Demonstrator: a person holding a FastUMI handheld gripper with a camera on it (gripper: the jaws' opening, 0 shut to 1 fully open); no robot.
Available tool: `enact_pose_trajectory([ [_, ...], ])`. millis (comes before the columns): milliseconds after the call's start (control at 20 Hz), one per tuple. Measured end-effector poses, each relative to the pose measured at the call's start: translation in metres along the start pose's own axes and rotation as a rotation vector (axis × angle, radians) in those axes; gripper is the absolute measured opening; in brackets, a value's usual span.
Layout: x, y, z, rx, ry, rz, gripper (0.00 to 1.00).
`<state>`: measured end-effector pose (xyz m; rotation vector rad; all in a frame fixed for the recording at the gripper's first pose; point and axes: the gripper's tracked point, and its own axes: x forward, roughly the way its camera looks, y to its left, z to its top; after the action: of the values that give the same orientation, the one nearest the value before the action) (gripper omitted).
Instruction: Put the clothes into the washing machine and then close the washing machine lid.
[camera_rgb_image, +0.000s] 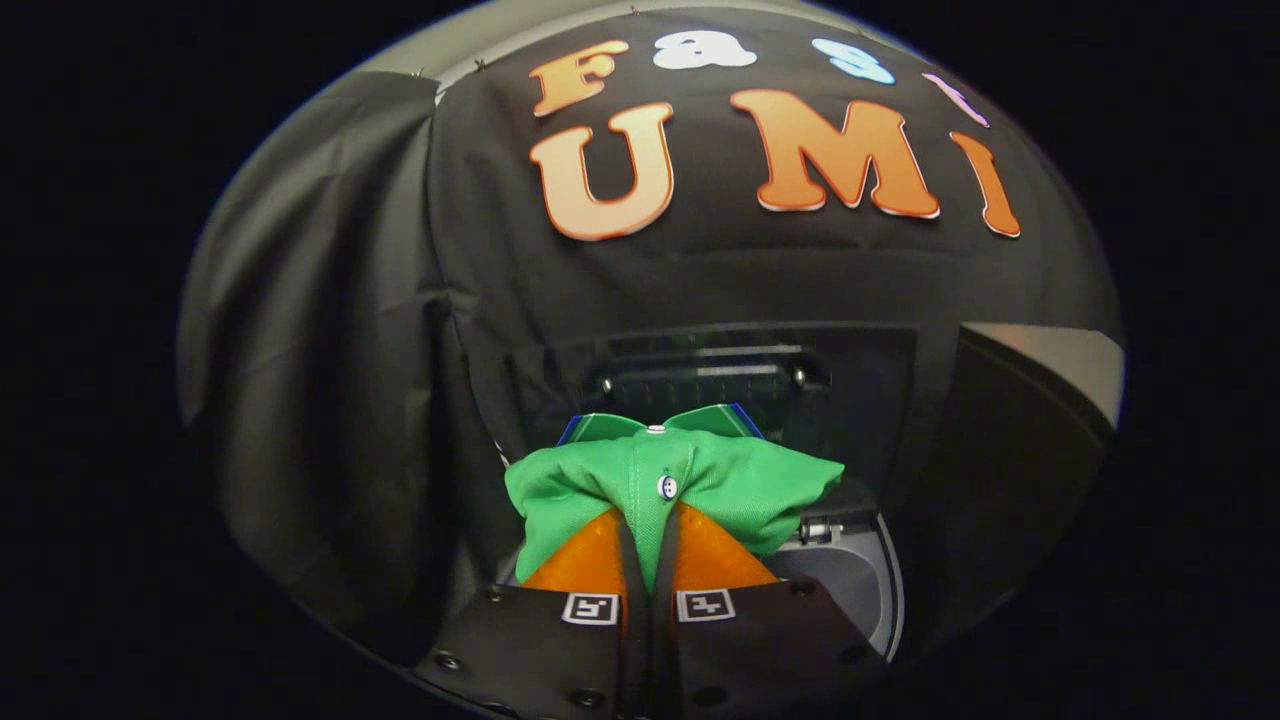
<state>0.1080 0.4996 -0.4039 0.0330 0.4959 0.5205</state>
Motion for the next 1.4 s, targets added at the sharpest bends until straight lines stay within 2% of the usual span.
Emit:
enact_pose_trajectory([
  [150,0.02,-0.01,-0.056,0.003,0.128,-0.023,0.08],
  [400,0.046,-0.016,-0.115,-0.024,0.282,-0.039,0.08],
  [600,0.061,-0.022,-0.162,0.084,0.456,-0.069,0.08],
  [750,0.065,-0.026,-0.183,0.156,0.546,-0.109,0.08],
  [1150,0.069,-0.027,-0.19,0.14,0.612,-0.136,0.09],
  [1200,0.066,-0.026,-0.192,0.14,0.63,-0.137,0.19],
  [1400,0.06,-0.032,-0.194,0.126,0.635,-0.156,1.0],
])
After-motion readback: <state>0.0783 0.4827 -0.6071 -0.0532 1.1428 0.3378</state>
